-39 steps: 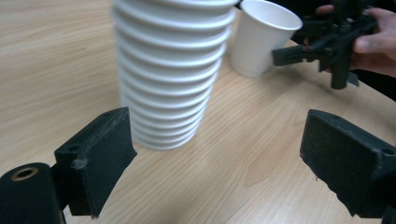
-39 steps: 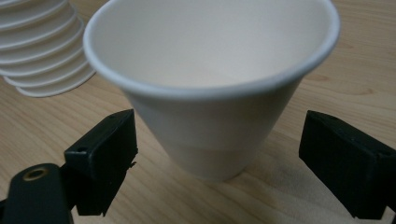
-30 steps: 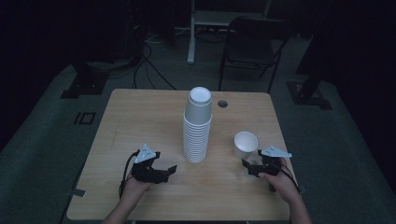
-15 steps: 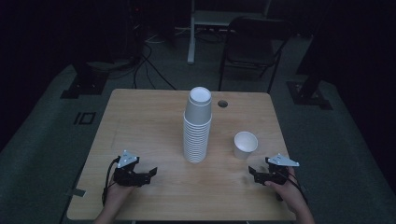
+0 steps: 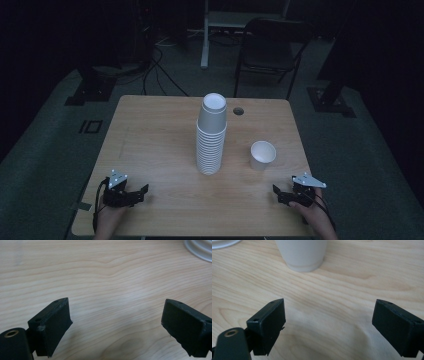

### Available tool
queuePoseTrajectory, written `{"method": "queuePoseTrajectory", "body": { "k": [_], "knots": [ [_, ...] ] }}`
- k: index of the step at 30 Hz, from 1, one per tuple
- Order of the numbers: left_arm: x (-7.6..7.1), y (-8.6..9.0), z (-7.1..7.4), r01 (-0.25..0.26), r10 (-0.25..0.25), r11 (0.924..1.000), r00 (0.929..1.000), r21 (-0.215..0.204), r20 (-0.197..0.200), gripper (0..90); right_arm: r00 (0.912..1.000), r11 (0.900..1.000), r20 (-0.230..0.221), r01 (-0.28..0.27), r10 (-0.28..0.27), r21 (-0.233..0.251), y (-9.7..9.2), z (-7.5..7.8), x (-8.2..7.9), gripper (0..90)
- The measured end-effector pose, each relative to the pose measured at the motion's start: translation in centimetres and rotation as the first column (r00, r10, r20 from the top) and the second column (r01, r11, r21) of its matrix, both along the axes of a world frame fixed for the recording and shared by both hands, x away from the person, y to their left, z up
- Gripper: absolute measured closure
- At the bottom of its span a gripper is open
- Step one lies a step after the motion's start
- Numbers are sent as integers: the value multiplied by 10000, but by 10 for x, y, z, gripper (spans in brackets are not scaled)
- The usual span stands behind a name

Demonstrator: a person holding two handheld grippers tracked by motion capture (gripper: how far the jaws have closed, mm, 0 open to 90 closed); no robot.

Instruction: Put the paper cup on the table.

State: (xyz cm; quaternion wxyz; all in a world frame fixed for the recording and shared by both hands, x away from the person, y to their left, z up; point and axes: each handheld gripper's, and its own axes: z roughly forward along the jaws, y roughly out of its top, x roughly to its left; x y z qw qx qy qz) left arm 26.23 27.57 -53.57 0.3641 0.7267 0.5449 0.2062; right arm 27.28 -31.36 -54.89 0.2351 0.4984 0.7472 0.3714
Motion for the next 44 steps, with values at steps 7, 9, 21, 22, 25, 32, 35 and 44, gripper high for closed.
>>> {"method": "queuePoseTrajectory", "body": {
  "k": [7,9,21,22,25,32,35,44],
  "knots": [
    [-4,10,-1,-675,679,9970,9977,371,-80,93,9983,9983,-24,580,-581,-67,-9,-1,-6,112],
    [-5,13,-2,-885,890,9953,9960,396,-103,93,9971,9970,-91,750,-752,-182,-10,-1,-8,112],
    [-12,30,-7,-1688,1755,9777,9834,1251,-450,93,9845,9853,-689,1567,-1614,-686,-15,-4,-11,112],
    [-12,31,-7,-1741,1816,9752,9824,1368,-447,93,9828,9851,-792,1630,-1671,-550,-15,-4,-11,112],
    [-14,33,-10,-1820,1910,9728,9802,1431,-518,89,9817,9855,-899,1645,-1677,-423,-16,-4,-11,109],
    [-13,37,-12,-2204,2287,9666,9721,1306,-524,29,9821,9859,-907,1614,-1648,-437,-16,-4,-11,108],
    [-13,37,-12,-2255,2338,9656,9709,1296,-524,30,9822,9860,-907,1610,-1644,-436,-16,-4,-11,108],
    [-13,36,-12,-2358,2441,9633,9683,1279,-531,30,9823,9861,-907,1607,-1640,-430,-16,-4,-10,108]
  ]
}}
